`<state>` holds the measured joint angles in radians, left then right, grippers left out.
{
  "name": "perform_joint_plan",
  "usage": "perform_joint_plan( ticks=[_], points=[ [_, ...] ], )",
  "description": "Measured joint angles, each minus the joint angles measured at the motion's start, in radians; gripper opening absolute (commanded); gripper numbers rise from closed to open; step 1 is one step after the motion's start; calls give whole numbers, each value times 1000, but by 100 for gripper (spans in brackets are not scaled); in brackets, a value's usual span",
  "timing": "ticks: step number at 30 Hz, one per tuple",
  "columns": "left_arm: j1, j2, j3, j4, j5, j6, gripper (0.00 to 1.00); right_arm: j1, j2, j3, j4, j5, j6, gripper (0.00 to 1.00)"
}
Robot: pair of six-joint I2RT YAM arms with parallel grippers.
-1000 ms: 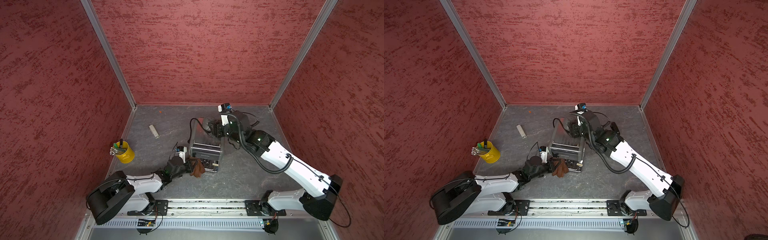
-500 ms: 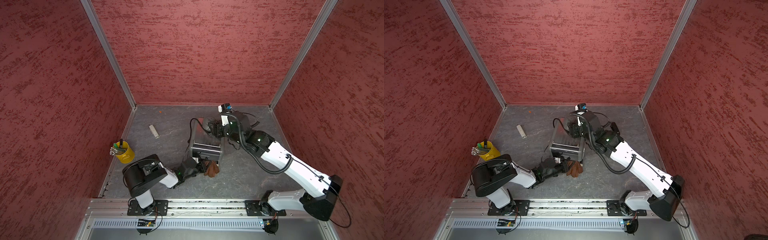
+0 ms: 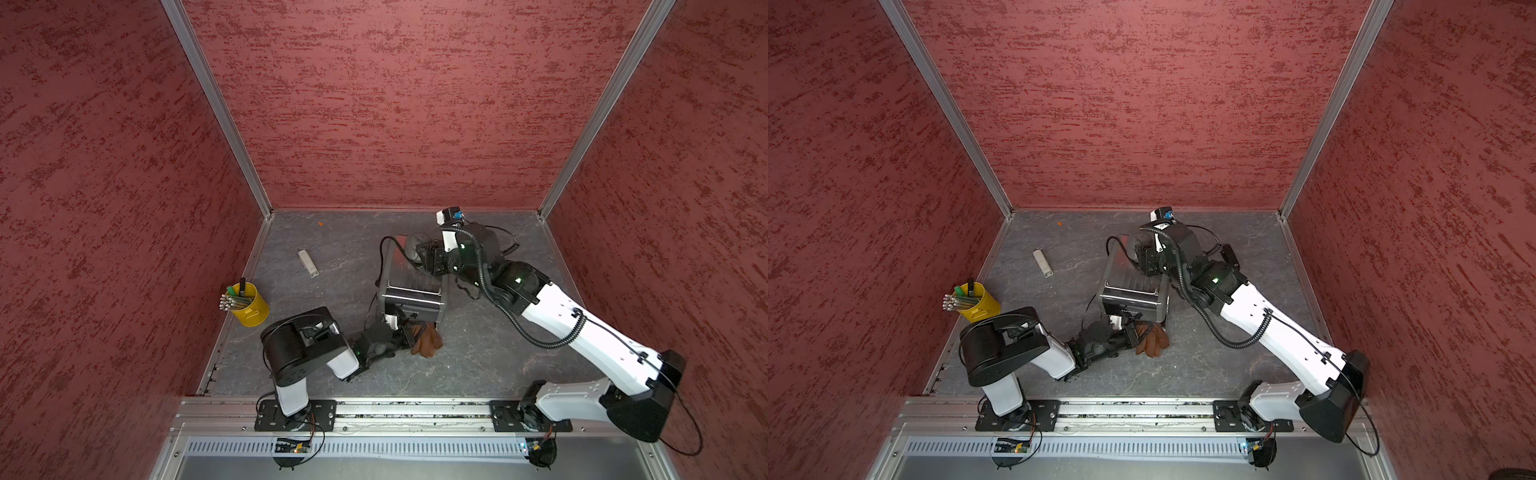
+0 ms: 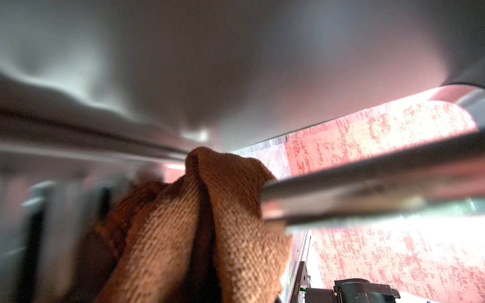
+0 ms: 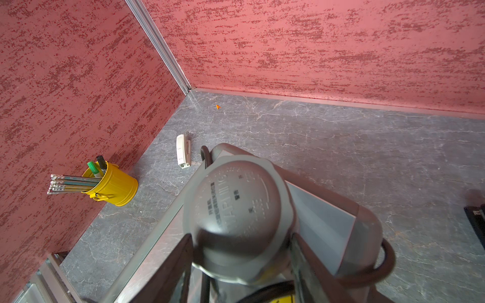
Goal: Wipe the surface of a coffee machine
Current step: Wipe the dirt from the surface of the coffee machine.
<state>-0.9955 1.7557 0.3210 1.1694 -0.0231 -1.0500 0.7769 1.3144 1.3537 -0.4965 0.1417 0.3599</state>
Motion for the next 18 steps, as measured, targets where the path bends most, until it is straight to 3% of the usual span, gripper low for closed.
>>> perform_joint_plan(
  ticks=[9, 18],
  points=[
    [-16, -200, -13, -294, 10, 79, 0, 0, 0, 0, 0, 0, 0, 58],
    [-35, -283, -36, -370, 46, 81, 0, 0, 0, 0, -1, 0, -1, 58]
  ],
)
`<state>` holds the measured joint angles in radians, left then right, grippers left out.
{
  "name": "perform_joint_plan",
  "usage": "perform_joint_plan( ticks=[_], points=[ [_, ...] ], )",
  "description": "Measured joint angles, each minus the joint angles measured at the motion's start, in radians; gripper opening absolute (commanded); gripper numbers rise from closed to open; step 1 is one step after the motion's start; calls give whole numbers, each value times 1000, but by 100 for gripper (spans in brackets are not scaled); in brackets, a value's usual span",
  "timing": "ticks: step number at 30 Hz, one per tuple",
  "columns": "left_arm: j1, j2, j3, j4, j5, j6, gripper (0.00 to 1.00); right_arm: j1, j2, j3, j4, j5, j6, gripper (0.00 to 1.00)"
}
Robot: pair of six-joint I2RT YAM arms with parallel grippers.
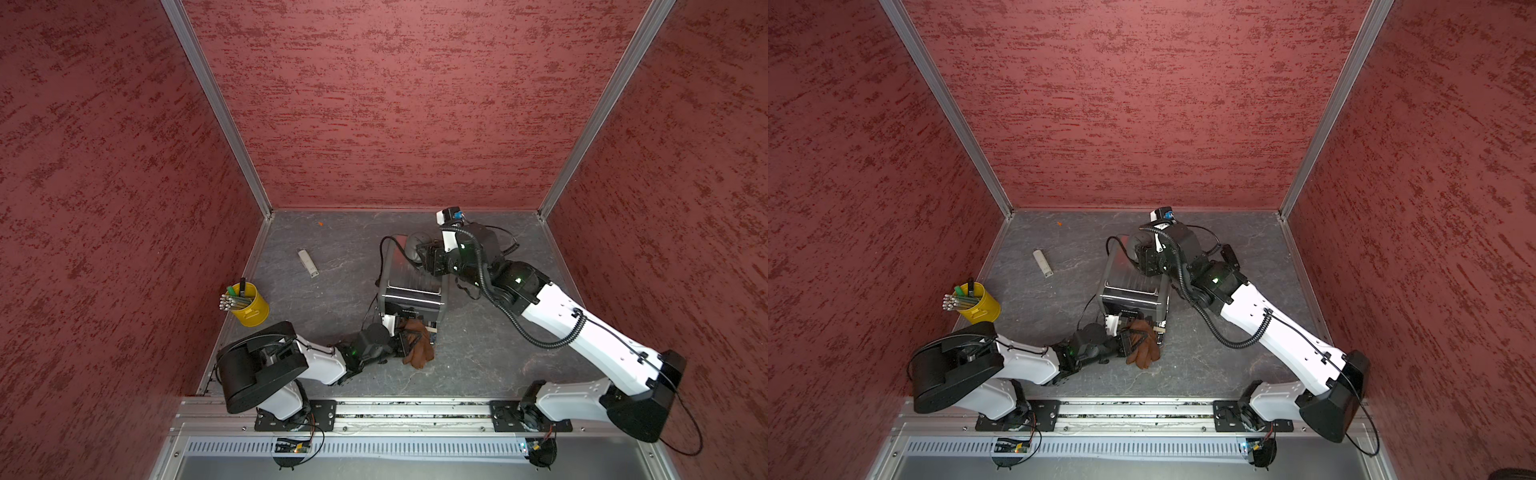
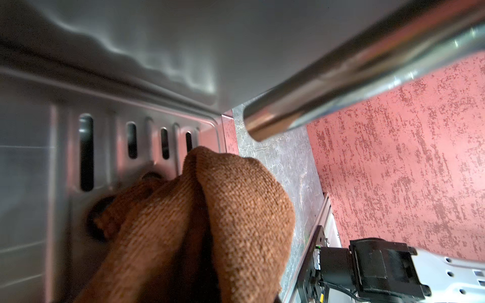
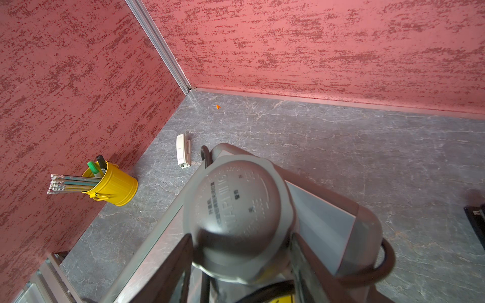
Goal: Wipe the surface of a coffee machine
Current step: Wipe the dirt from the surface of the coffee machine.
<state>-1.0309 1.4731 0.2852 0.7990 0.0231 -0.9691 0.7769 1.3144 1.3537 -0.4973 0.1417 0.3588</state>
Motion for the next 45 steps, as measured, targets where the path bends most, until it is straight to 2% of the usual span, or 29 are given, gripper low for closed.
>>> perform_joint_plan(
  ticks=[9, 14, 19, 23, 26, 29, 33, 40, 45],
  points=[
    [-3, -401, -103, -190, -87, -2, 0, -1, 0, 0, 1, -2, 0, 58],
    [0, -735, -146, -311, -183, 26, 0, -1, 0, 0, 1, -8, 0, 58],
    [51, -990, -204, -412, -221, 44, 0, -2, 1, 0, 2, -10, 1, 57],
    [130, -1081, -277, -417, -245, 55, 0, -2, 2, 0, 4, -12, 2, 57],
    [219, -1089, -277, -418, -217, 70, 0, -3, 6, 0, 8, -14, 5, 57],
    [332, -1073, -276, -383, -134, 69, 0, -5, 8, 0, 11, -16, 8, 57],
    [435, -947, -272, -303, -17, 55, 0, -6, 9, 1, 11, -17, 8, 56],
    [462, -552, -213, -58, 168, 22, 0, -6, 18, 7, 21, -30, 12, 55],
    [453, -470, -173, 89, 250, 17, 0, -6, 18, 5, 24, -33, 22, 55]
  ],
)
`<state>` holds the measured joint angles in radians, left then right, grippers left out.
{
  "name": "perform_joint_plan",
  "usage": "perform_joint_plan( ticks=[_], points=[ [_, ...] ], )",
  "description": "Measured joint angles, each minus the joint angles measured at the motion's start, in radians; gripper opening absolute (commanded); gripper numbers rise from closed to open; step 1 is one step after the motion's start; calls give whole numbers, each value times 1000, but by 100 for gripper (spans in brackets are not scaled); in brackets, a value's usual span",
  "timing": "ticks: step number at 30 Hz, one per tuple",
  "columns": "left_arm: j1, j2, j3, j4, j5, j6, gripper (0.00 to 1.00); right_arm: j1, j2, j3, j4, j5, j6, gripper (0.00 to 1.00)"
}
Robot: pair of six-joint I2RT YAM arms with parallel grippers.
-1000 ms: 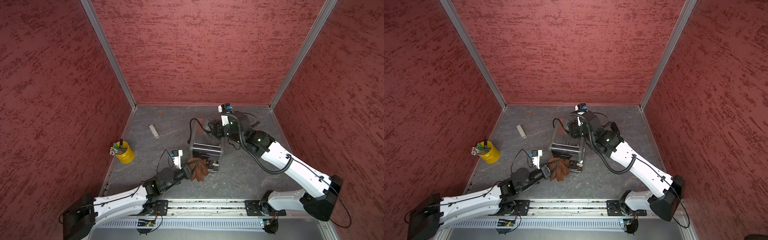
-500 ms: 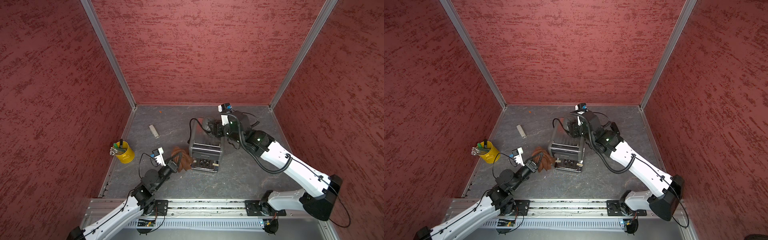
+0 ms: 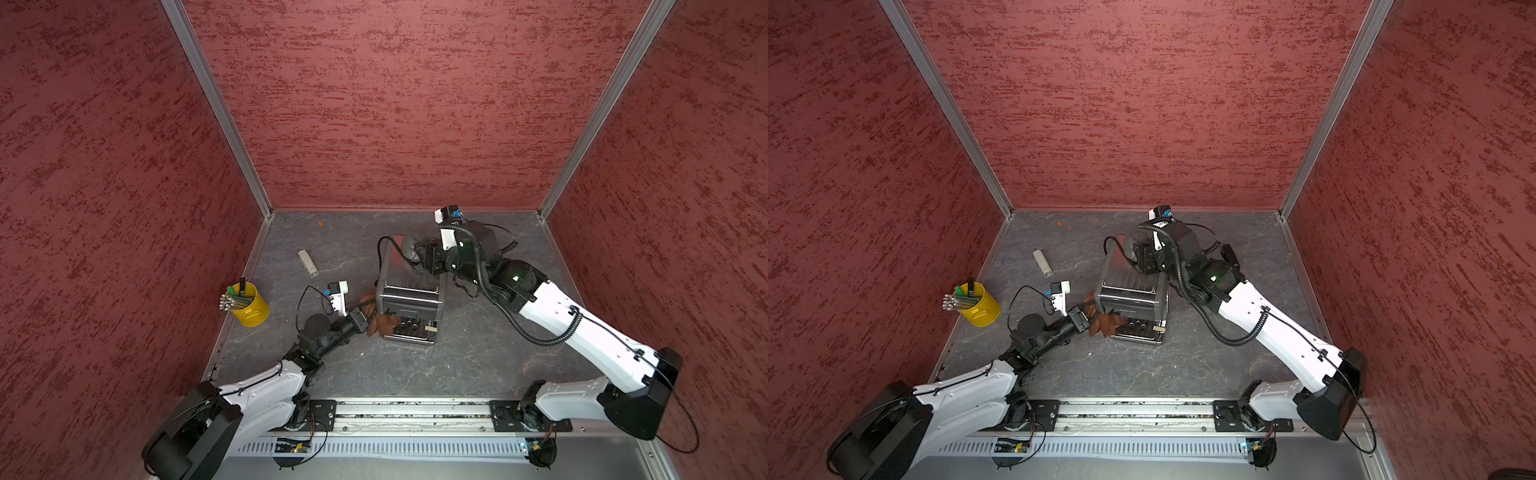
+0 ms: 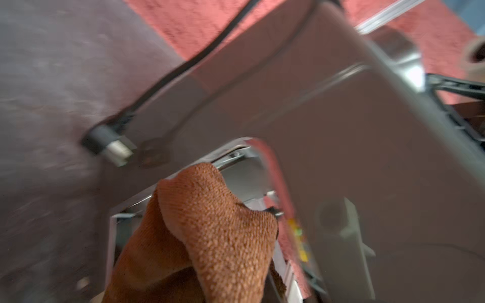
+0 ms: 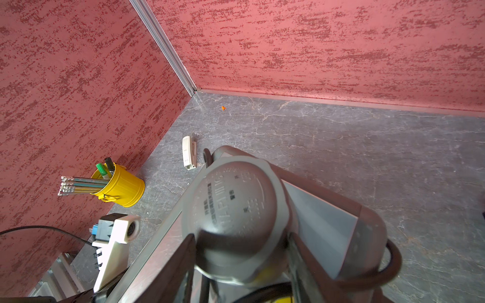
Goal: Wipe the surface of a coffee machine
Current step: Wipe the dirt from the surface of the coffee machine.
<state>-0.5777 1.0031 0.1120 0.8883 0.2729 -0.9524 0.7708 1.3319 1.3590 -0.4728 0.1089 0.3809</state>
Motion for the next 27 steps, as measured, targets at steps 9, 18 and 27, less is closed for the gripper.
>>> perform_joint_plan(
  ticks=[9, 18, 27],
  points=[
    [-103, 20, -21, 57, -6, 54, 0, -8, -6, -8, 0, 22, 0, 58],
    [-229, 164, -41, 247, -111, 114, 0, -5, -6, -8, -5, 22, -9, 63],
    [-437, 245, -26, 339, -322, 230, 0, 0, -23, -24, -31, 22, -31, 63]
  ],
)
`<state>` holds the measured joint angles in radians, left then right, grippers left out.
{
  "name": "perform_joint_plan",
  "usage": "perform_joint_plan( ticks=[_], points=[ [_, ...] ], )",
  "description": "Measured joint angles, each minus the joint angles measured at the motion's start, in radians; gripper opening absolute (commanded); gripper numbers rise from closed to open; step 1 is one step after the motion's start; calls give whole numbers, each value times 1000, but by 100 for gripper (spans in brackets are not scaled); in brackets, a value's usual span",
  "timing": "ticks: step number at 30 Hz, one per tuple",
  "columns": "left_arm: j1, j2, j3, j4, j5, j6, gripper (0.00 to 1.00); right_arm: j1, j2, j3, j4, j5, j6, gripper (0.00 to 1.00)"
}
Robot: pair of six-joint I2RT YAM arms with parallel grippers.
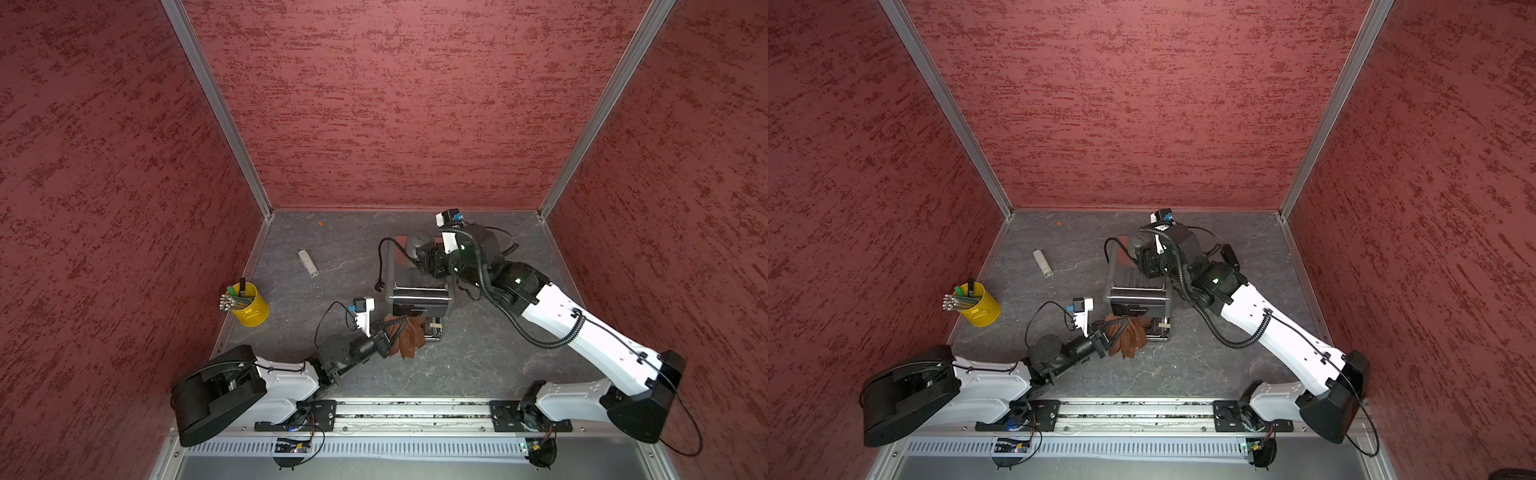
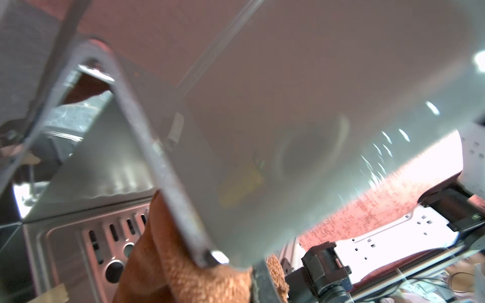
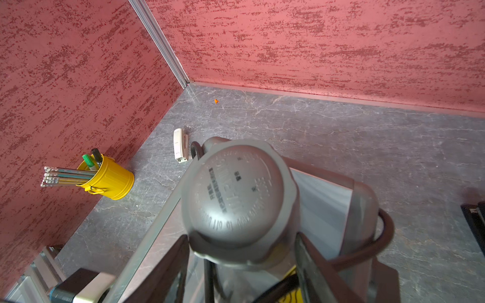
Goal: Wipe the surface of a coffee machine
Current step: Wipe the dirt from the surface of the coffee machine.
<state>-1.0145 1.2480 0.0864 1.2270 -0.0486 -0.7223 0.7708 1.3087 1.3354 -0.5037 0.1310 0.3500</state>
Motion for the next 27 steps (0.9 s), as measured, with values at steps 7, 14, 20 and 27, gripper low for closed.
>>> perform_joint_plan(
  ticks=[7, 14, 20, 27],
  points=[
    [-107, 104, 51, 56, -137, 55, 0, 0, -13, -13, -5, 2, -14, 64],
    [-185, 243, 139, 131, -253, 104, 0, -2, -45, -35, -14, 24, -22, 64],
    [-230, 326, 224, 132, -285, 145, 0, -3, -66, -37, -28, 45, -29, 64],
    [-238, 340, 196, 128, -382, 147, 0, 6, -67, -45, -72, 30, -29, 64]
  ],
)
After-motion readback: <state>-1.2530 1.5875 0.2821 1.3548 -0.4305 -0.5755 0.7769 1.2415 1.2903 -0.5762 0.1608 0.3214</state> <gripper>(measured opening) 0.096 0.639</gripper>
